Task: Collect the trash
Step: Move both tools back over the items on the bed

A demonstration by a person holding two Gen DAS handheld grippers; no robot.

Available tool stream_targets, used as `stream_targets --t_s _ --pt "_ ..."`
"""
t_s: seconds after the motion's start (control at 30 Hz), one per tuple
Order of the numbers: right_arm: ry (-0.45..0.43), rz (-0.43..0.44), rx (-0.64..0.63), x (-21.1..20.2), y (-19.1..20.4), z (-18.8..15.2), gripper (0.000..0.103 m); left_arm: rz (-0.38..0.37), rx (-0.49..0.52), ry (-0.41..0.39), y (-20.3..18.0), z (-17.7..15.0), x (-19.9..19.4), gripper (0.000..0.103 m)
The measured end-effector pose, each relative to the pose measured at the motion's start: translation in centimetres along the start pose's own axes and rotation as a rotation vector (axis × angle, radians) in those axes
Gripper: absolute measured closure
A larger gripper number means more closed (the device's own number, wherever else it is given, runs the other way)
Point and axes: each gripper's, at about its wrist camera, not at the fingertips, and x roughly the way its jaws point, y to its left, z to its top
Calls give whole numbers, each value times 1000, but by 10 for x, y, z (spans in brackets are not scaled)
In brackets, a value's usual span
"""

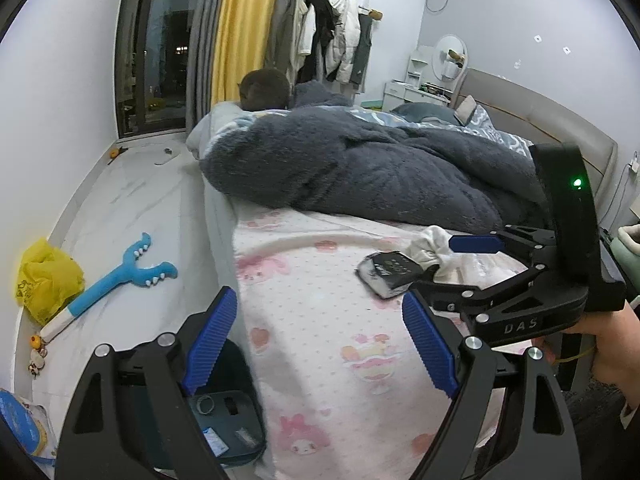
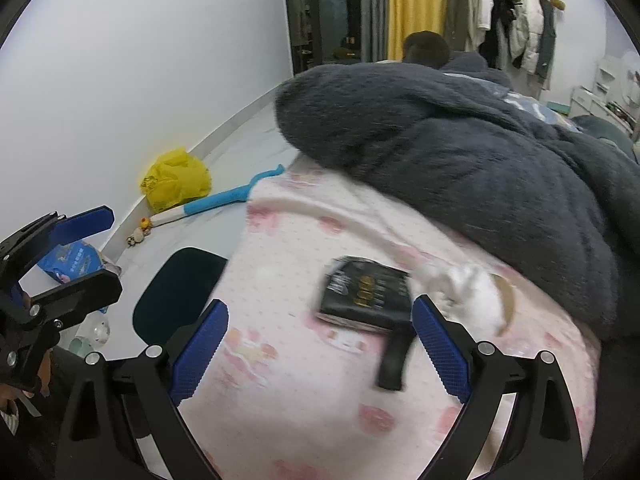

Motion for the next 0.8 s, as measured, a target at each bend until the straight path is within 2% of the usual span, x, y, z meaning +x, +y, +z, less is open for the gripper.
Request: stream_targets --t_s 0.57,0.8 --pt "-9 -62 1 -32 -59 -32 8 -53 46 67 -63 -4 44 16" --pt "-2 -85 -3 -38 -77 -41 7 -54 25 88 -72 -7 58 16"
